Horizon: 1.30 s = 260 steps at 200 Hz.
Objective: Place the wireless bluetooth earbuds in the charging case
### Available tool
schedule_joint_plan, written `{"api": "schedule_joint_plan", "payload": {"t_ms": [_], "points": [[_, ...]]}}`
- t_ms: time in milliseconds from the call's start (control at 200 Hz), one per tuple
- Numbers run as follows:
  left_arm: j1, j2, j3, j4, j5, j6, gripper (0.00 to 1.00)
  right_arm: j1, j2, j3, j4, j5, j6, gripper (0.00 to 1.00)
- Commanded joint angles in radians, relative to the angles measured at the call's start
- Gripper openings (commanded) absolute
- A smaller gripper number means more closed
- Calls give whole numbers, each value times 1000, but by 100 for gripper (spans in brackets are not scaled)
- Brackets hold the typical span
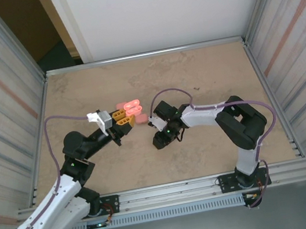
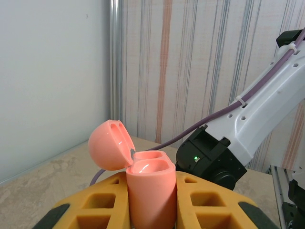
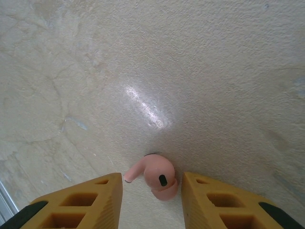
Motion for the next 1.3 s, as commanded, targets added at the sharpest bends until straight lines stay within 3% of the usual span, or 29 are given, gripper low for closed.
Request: {"api": "schedule_joint_plan", "payload": {"t_ms": [0, 606, 792, 962, 1298], "points": [[-4, -16, -4, 9, -1, 11, 0, 8, 30, 22, 1, 8, -14, 36], [-4, -23, -12, 3, -5, 7, 0, 44, 69, 63, -36, 85, -25, 31], [-4, -28, -12, -5, -10, 9, 0, 50, 72, 66, -34, 97, -25, 23], [-4, -30, -12, -8, -11, 11, 0, 49, 31, 52, -14, 123, -31, 17], [-4, -26, -21, -3, -17, 11, 0, 49, -105, -3, 28, 190, -53, 16]]}}
